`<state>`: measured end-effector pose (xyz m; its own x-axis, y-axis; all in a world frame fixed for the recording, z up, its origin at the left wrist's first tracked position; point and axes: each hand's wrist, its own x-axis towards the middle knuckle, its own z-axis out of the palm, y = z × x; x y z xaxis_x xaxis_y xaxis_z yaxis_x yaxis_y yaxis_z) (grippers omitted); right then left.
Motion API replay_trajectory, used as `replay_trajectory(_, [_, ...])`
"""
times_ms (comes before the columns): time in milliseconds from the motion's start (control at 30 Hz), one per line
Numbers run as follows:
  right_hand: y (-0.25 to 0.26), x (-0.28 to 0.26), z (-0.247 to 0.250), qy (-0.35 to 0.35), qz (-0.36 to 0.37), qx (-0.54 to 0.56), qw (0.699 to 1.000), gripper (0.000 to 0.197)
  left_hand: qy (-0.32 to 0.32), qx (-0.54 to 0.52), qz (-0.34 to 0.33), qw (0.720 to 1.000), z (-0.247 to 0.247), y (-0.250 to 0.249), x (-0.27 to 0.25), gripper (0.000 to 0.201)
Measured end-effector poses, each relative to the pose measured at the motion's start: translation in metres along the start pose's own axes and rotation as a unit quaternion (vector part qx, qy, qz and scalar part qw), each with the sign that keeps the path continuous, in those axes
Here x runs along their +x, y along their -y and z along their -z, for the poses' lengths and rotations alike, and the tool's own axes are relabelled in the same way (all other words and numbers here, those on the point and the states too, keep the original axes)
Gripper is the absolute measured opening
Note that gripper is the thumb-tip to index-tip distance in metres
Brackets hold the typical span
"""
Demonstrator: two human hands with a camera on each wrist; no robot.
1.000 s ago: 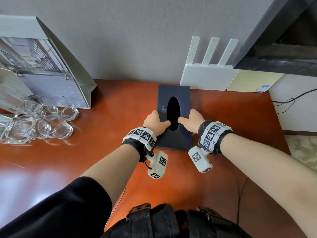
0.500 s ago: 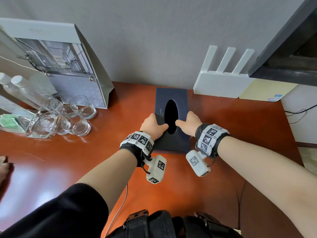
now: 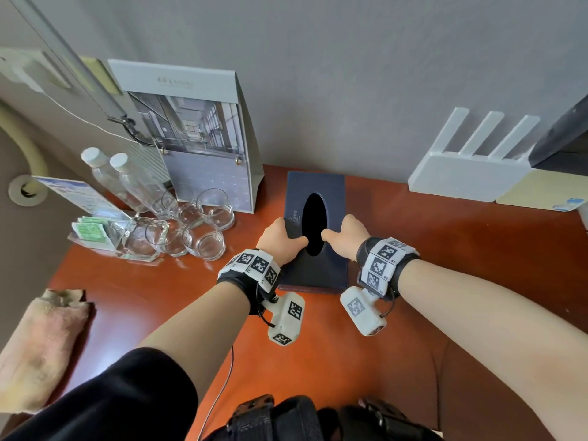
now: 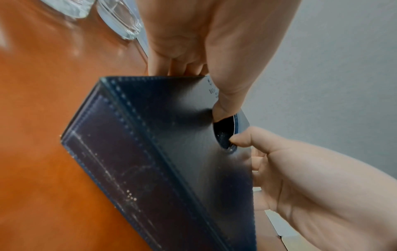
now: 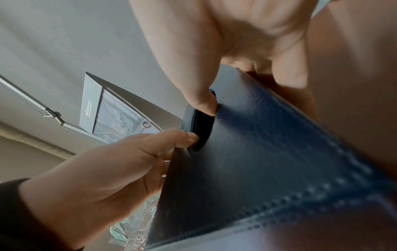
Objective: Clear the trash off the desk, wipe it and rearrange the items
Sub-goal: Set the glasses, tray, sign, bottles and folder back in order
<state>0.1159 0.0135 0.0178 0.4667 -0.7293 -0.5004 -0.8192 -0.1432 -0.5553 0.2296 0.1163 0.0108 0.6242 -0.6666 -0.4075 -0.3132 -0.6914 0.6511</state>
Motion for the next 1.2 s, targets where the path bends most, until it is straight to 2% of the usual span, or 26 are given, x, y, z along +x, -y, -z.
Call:
replay_trajectory(167, [0.026, 0.010, -0.017, 0.001, -0.008, 0.010, 1.000, 0.033, 0.007, -0.008, 0.002, 1.000, 0.023, 0.016, 0.019, 0.045])
replay_trajectory(267, [0.038, 0.017, -0.026, 0.001, -0.017, 0.012, 1.000, 0.041, 0.017, -0.013, 0.002, 1.000, 0.033, 0.025, 0.031, 0.045])
replay_trajectory(533, [0.054, 0.032, -0.042, -0.003, -0.035, 0.012, 0.999, 0.048, 0.037, -0.019, 0.001, 0.999, 0.045, 0.039, 0.050, 0.044])
replay_trajectory(900, [0.063, 0.048, -0.048, -0.006, -0.038, 0.013, 0.999, 0.038, 0.022, -0.013, -0.008, 1.000, 0.051, 0.041, 0.064, 0.041])
replay_trajectory(1000, [0.066, 0.051, -0.049, -0.008, -0.037, 0.011, 0.999, 0.034, 0.008, -0.009, -0.013, 1.000, 0.052, 0.044, 0.065, 0.045])
replay_trajectory(1200, [0.061, 0.048, -0.048, -0.008, -0.029, 0.007, 1.000, 0.047, 0.013, -0.030, -0.016, 0.999, 0.052, 0.048, 0.065, 0.058])
